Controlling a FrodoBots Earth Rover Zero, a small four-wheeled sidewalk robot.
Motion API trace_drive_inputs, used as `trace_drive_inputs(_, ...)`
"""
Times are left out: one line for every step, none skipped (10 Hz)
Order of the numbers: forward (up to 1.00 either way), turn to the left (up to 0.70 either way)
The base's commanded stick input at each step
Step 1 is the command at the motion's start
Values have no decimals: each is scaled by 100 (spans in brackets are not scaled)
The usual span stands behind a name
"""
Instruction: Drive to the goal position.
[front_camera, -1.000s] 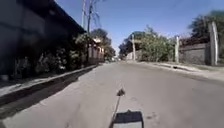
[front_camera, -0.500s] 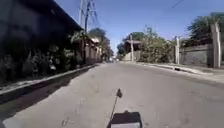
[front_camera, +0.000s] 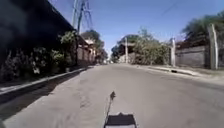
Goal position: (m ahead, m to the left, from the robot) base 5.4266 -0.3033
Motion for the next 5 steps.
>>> trace_drive_inputs(100, 0)
trace_drive_inputs(100, 0)
trace_drive_inputs(100, 0)
trace_drive_inputs(100, 0)
trace_drive_inputs(100, 0)
